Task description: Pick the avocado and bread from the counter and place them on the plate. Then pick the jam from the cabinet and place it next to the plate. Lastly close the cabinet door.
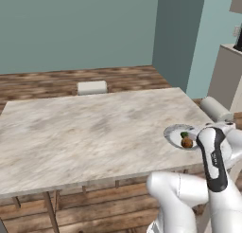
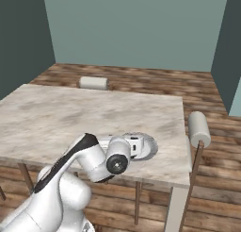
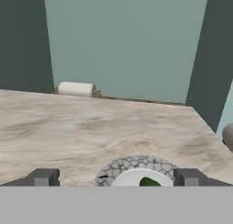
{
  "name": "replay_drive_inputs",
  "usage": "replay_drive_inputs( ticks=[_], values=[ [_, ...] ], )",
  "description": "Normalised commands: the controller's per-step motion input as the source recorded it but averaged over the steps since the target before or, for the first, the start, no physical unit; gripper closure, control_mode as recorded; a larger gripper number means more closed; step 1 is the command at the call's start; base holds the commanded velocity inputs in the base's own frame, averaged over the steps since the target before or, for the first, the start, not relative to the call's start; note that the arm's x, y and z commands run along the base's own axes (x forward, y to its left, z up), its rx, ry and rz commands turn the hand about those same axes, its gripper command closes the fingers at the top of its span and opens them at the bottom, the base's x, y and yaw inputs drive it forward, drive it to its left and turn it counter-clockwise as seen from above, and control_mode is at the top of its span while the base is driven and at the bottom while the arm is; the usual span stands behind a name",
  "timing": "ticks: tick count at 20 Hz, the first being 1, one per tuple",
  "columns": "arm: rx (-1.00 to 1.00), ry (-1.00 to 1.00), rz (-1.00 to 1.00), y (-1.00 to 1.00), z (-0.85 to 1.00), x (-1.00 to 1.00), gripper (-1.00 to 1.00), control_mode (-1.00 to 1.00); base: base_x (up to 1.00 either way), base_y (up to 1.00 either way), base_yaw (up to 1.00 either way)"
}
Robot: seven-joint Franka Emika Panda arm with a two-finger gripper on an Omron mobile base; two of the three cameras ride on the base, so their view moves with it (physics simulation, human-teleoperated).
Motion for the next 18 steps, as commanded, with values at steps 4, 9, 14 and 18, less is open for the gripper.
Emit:
replay_drive_inputs(
  ticks=[4, 9, 14, 18],
  values=[
    [0.00, 0.00, -0.14, 0.00, 0.44, -0.80, -1.00, -1.00, 0.00, 0.00, 0.00],
    [0.00, 0.05, -0.17, 0.00, 0.47, -0.80, -1.00, -1.00, 0.00, 0.00, 0.00],
    [0.00, 0.27, -0.15, 0.01, 0.57, -0.48, -1.00, -1.00, 0.00, 0.00, 0.00],
    [0.00, 0.38, -0.10, 0.13, 0.49, -0.19, -1.00, -1.00, 0.00, 0.00, 0.00]
  ],
)
